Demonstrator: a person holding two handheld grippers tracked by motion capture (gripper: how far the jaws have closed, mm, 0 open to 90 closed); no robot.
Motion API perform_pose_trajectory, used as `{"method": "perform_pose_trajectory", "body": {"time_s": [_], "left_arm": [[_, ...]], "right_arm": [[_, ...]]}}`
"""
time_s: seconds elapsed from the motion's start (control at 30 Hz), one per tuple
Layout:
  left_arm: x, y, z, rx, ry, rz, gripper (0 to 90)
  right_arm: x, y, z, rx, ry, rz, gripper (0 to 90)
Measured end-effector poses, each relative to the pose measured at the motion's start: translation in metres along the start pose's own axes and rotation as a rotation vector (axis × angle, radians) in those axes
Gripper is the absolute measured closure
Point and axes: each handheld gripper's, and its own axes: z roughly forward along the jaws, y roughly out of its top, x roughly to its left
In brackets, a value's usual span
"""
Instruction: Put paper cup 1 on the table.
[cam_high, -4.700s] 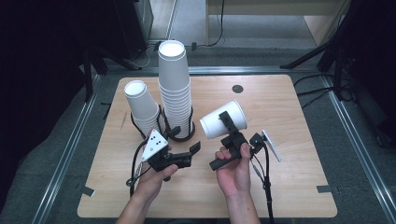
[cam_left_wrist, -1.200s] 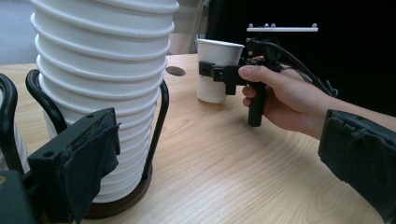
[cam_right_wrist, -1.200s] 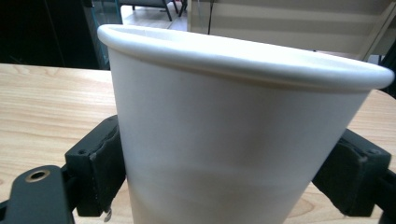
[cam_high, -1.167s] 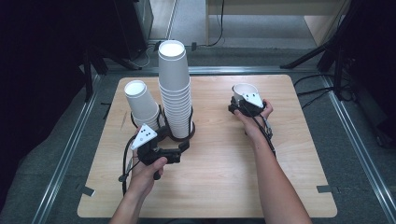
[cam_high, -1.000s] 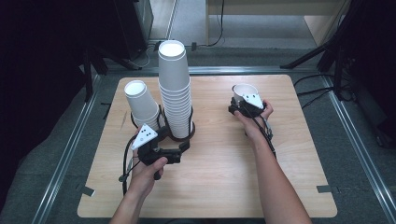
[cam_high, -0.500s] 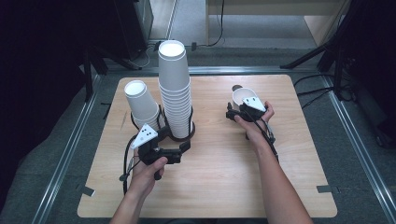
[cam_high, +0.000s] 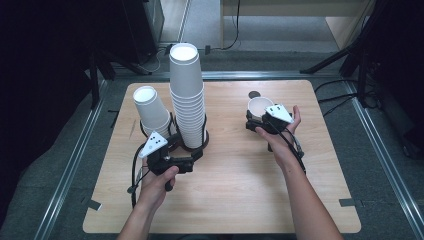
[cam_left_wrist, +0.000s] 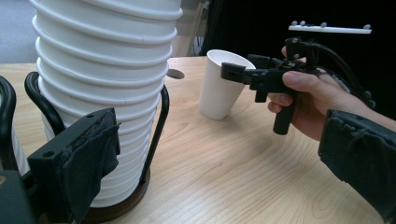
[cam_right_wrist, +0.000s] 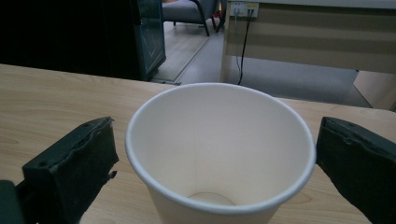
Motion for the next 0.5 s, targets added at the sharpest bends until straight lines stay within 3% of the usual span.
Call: {"method": "perform_pose_trajectory", "body": {"time_s": [0.27,0.5], "left_arm": [[-0.001,-0.001,0.003,0.006,0.002,0.006,0.0],[-0.001,-0.003,0.004,0.010,0.005,0.003,0.0]], "right_arm": [[-0.004,0.007,-0.013,-0.024,0.005,0.003,0.0],[-0.001,0.018,-0.026,-0.067,0.041,0.014,0.0]]}}
